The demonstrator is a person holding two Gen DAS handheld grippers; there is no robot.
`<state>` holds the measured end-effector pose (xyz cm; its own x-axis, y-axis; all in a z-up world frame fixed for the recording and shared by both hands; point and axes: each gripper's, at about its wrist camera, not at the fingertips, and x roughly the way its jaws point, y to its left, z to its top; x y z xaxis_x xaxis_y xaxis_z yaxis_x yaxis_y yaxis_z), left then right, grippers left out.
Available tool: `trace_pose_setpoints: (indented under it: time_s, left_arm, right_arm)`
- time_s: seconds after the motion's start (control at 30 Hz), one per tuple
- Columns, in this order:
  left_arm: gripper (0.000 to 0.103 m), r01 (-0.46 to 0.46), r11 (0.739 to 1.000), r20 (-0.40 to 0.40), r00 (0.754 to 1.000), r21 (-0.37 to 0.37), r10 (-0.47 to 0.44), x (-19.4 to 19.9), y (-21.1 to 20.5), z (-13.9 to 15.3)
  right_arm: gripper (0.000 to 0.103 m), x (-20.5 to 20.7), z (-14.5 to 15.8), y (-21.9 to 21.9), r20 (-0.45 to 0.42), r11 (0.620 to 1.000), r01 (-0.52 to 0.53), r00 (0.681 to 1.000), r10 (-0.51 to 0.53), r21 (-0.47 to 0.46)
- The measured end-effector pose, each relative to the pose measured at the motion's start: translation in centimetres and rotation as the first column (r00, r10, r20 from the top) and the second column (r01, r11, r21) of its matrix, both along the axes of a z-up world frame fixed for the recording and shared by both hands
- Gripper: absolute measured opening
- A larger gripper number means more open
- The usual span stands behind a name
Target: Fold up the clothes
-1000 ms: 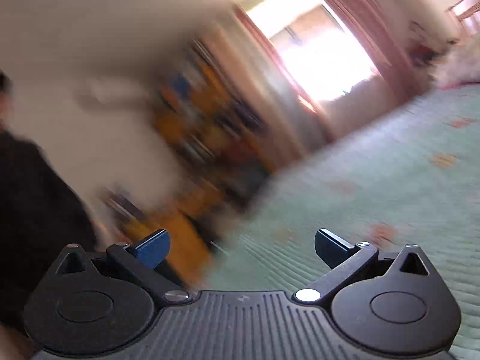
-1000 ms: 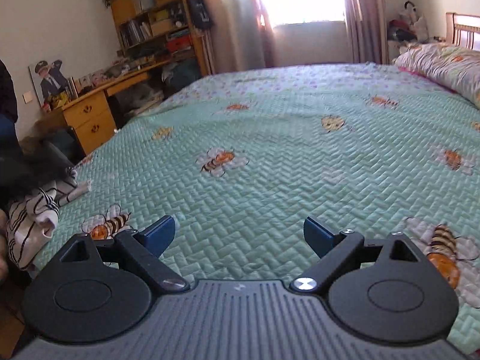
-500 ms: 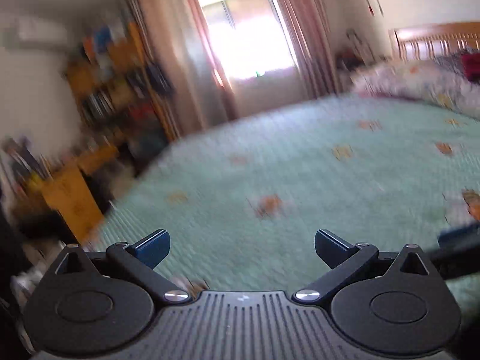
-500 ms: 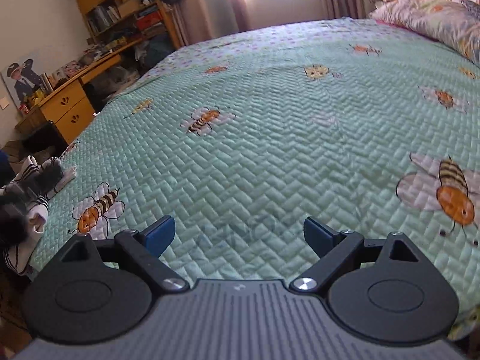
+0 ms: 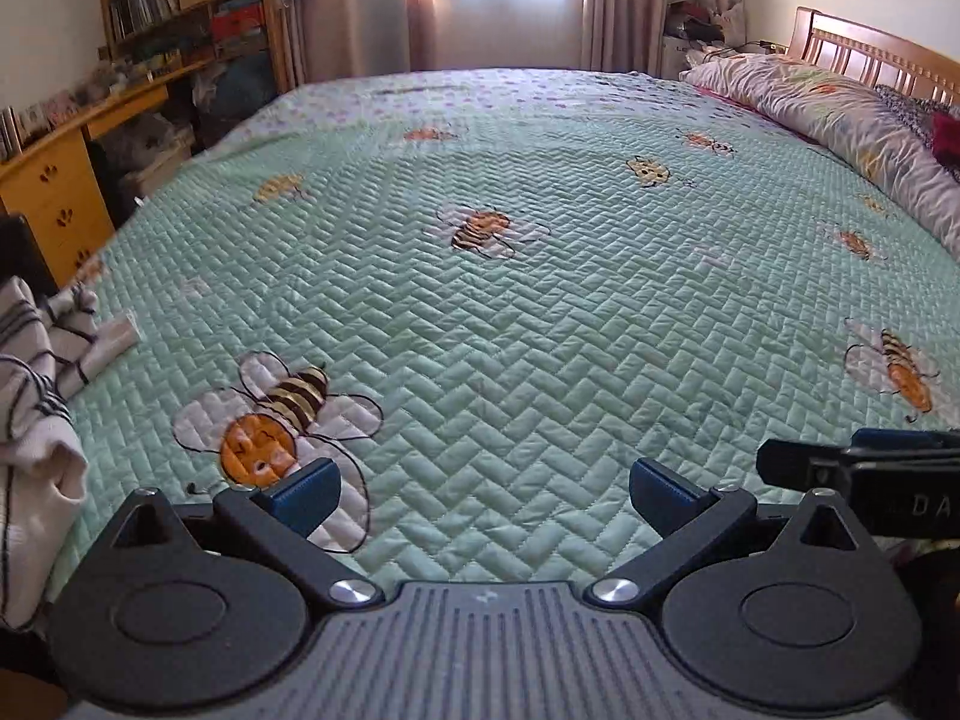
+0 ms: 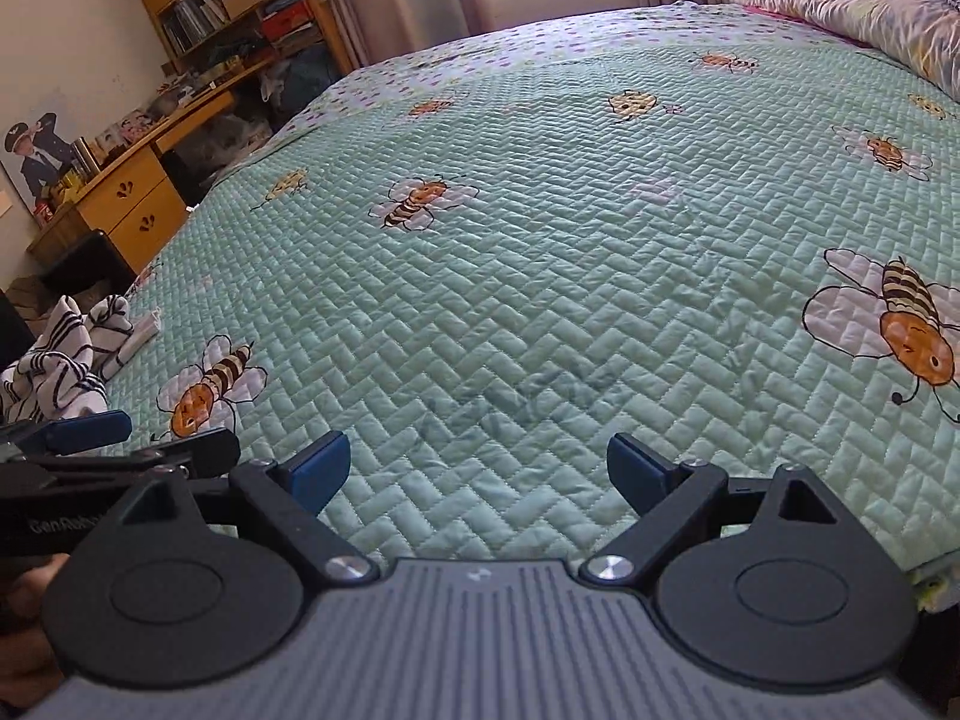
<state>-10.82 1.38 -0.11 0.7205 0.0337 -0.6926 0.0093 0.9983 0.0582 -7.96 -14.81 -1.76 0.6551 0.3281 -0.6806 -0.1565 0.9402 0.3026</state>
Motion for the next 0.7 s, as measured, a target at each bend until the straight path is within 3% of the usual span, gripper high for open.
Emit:
trace_pose_setpoints:
  time_s: [0.1, 0.27, 0.4, 0.7]
  left_arm:
    - [0.100, -0.006, 1.000, 0.022, 1.000, 0.028, 0.006, -0.9, -0.7, 0.3]
    - [0.100, 0.006, 0.999, -0.006, 1.000, -0.037, -0.006, -1.1, -0.1, 0.2]
    - [0.100, 0.036, 0.995, -0.050, 0.998, -0.089, -0.041, -1.0, -0.1, -0.1]
    - [0.100, 0.001, 0.993, -0.153, 0.988, -0.120, -0.019, 0.1, -0.4, -1.7]
  right_arm:
    - [0.093, -0.3, 0.0, 0.1, -0.007, 1.000, 0.000, 1.000, 0.000, 0.009]
    - [0.093, -0.6, 0.1, -0.1, -0.011, 1.000, 0.006, 1.000, -0.006, 0.028]
    - [0.093, -0.9, 0.0, -0.3, -0.016, 0.999, 0.014, 1.000, -0.013, 0.043]
    - [0.093, -0.7, -1.0, -1.3, -0.069, 0.995, 0.060, 0.996, -0.054, 0.084]
